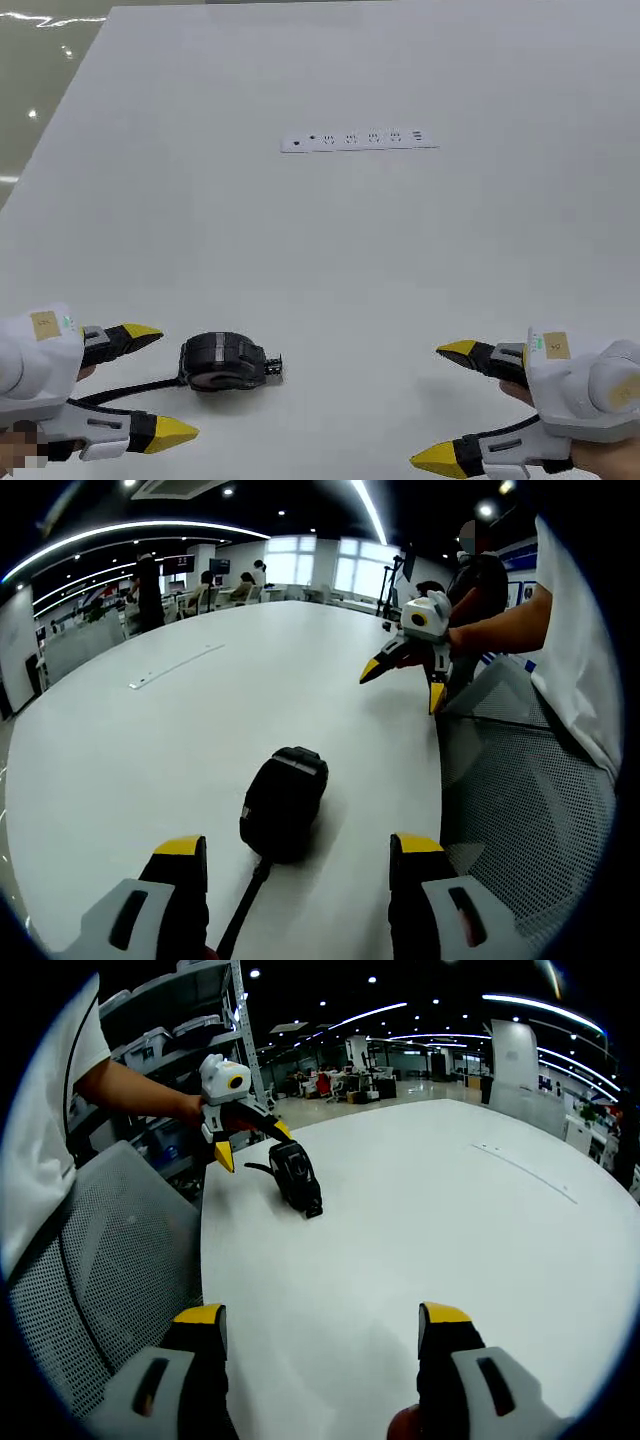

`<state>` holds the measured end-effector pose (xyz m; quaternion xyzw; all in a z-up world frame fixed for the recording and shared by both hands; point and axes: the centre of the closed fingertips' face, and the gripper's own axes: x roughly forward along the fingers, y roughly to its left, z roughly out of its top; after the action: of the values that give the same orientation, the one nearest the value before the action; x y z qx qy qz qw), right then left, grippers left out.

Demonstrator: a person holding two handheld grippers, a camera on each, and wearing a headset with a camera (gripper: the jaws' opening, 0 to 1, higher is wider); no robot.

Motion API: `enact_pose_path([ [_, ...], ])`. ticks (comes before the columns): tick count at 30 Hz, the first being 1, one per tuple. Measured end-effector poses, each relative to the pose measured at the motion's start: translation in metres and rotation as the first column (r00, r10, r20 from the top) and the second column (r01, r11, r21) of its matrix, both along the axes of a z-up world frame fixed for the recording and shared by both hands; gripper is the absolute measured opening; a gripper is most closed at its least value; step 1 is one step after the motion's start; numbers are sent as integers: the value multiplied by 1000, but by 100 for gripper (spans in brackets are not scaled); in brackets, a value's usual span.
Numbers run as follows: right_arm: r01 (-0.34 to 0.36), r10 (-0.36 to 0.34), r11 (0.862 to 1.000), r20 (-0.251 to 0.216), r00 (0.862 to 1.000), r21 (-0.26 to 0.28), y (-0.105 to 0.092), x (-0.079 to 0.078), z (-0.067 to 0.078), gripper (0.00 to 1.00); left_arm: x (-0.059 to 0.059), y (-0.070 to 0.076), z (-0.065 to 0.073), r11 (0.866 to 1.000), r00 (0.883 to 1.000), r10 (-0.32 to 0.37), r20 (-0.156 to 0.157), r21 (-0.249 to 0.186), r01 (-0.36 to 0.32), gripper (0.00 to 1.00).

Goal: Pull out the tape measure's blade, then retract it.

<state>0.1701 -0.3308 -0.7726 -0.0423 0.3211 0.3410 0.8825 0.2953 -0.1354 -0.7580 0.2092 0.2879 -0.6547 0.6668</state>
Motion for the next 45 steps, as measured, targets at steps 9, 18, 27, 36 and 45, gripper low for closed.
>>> enact_pose_path([
  [9,-37,36,999,-7,999,-17,9,14,-11,78,2,-7,-10,998,998,-61,-11,17,61,61],
  [18,-71,71,997,-10,997,-13,17,23,-11,77,7,-12,-17,996,996,-88,-21,26,88,52],
  [27,-87,87,996,-15,996,-9,20,27,-11,78,7,-17,-21,993,993,-110,-36,30,111,43],
  [36,-100,100,995,-28,995,-2,25,27,-15,77,6,-23,-24,989,990,-139,-33,37,140,38],
  [45,-103,103,995,-22,994,3,28,31,-14,78,10,-27,-23,986,987,-163,-7,33,163,32],
])
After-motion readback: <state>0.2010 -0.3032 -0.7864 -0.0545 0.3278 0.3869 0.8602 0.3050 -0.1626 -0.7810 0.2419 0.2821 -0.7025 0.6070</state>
